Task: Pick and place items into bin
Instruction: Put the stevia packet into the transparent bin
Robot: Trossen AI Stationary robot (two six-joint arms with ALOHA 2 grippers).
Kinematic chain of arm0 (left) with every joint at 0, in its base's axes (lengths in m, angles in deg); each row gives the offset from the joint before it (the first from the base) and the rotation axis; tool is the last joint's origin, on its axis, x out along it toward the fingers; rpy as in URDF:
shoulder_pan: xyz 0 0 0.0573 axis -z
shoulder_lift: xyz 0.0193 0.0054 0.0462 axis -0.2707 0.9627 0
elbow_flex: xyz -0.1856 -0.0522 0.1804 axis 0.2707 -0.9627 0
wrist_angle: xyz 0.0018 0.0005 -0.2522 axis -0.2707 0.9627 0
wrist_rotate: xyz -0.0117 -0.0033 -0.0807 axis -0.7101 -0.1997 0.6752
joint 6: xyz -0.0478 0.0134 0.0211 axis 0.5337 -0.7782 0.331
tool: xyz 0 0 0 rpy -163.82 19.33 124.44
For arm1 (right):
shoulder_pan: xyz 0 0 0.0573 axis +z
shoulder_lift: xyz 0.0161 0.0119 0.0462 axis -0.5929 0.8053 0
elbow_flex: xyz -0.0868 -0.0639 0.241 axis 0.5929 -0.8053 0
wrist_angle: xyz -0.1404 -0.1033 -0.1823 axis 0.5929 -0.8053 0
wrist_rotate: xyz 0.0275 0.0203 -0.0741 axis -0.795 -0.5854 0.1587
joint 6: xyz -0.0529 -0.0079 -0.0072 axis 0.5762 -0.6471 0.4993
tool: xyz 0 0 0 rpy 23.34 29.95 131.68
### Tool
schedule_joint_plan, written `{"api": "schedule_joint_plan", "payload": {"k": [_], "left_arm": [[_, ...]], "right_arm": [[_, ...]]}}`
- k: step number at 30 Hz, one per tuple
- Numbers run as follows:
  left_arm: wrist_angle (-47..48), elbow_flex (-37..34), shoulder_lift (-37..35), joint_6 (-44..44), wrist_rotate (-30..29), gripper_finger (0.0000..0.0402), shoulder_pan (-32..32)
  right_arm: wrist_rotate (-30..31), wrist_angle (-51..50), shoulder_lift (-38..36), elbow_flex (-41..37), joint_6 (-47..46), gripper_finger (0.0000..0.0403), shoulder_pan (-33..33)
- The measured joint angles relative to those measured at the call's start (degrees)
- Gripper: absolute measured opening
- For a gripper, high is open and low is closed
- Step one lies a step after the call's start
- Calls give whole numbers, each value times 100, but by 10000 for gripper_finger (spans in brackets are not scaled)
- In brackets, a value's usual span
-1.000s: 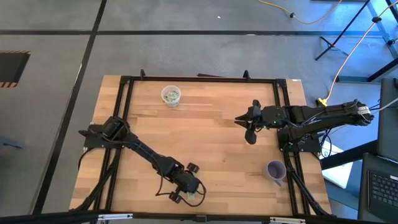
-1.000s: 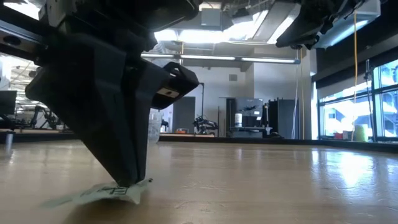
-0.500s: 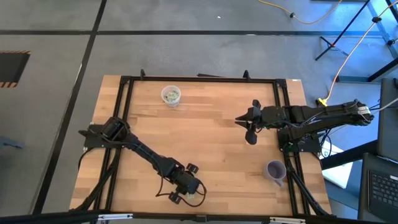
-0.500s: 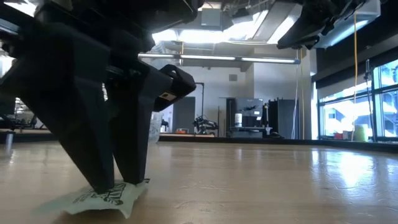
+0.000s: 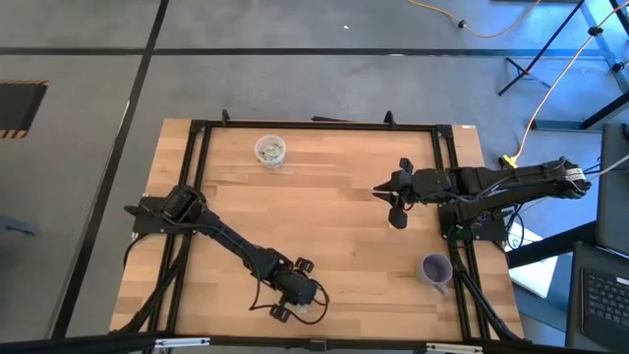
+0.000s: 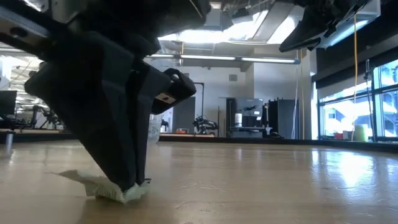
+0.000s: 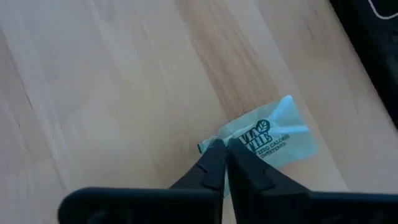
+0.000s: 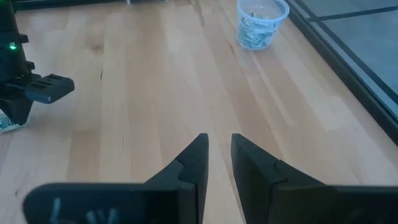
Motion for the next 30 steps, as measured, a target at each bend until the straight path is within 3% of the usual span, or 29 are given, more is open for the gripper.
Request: {"api": "schedule_joint_plan", "payload": {"k": [5,12,16,18,23,30], "left_arm": [[659,207,-524,488,80,3,-306],[1738,348,-2078,1037,-115,3,-1195],[2890,377,-3160,950,-1168,2,-1878],[3208,362,-3534,769,-1466,2,-2291],[3190,122,-4331,125,-1555,3,-3624],[2926,-642,-4466,-623,-1481,3,-5459]], "right_arm": [[0,3,0,2,17,75,0],[0,136,-2,2,38,75,-25],[4,339,-2,2,43,74,-107],[2,466,-2,2,126,75,-164],[4,745,-2,2,149,75,-346],[5,920,-2,2,157,75,-740]]}}
